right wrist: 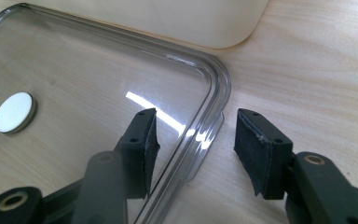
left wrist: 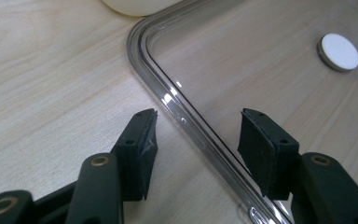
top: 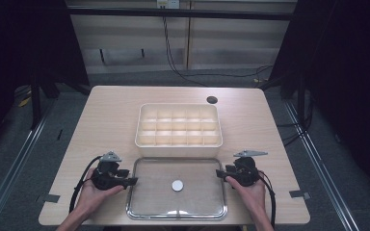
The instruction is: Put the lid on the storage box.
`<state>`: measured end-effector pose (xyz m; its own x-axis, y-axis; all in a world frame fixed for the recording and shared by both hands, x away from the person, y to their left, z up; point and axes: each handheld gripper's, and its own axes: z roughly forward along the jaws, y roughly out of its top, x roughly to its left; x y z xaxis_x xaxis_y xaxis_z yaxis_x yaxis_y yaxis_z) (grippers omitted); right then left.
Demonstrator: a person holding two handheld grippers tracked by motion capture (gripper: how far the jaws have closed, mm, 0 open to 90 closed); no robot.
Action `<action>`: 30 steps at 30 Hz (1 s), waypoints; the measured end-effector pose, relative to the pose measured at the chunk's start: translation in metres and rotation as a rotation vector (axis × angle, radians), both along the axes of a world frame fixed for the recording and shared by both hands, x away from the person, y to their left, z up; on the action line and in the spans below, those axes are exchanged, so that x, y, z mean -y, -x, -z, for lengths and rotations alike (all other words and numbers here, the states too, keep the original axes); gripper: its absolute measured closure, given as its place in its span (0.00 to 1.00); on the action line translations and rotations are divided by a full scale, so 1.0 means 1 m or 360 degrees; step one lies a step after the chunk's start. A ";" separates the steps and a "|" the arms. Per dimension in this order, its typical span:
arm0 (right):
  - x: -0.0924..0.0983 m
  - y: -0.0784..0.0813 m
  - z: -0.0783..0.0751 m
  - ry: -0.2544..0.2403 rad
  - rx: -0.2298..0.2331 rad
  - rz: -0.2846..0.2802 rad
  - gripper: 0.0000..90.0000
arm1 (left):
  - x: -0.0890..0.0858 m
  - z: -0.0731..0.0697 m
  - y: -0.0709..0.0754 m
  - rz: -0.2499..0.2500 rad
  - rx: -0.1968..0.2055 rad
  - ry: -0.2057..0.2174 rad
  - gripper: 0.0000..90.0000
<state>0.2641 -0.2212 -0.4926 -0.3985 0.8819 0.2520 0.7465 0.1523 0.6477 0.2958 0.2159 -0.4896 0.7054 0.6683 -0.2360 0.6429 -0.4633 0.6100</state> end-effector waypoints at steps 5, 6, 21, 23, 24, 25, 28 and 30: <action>-0.003 0.002 0.003 0.0023 -0.0004 -0.0010 0.54 | 0.003 0.001 0.001 0.0019 0.0031 -0.0009 0.58; -0.003 0.002 0.003 0.0023 -0.0004 -0.0010 0.54 | 0.003 0.001 0.001 0.0019 0.0031 -0.0009 0.58; -0.004 0.004 0.006 -0.0126 -0.0022 0.0060 0.53 | 0.008 -0.001 0.009 0.0080 0.0041 -0.0046 0.64; -0.004 0.004 0.007 -0.0141 -0.0029 0.0069 0.53 | 0.008 -0.001 0.009 0.0078 0.0037 -0.0039 0.64; -0.002 0.004 0.007 -0.0174 -0.0039 0.0081 0.53 | 0.008 0.000 0.009 0.0074 0.0037 -0.0033 0.64; 0.000 0.004 0.008 -0.0244 -0.0064 0.0109 0.53 | 0.007 -0.001 0.009 0.0080 0.0036 -0.0047 0.64; 0.002 0.005 0.009 -0.0284 -0.0080 0.0112 0.53 | 0.008 -0.001 0.010 0.0089 0.0050 -0.0063 0.64; 0.004 0.005 0.009 -0.0320 -0.0088 0.0125 0.53 | 0.008 -0.001 0.011 0.0089 0.0051 -0.0065 0.64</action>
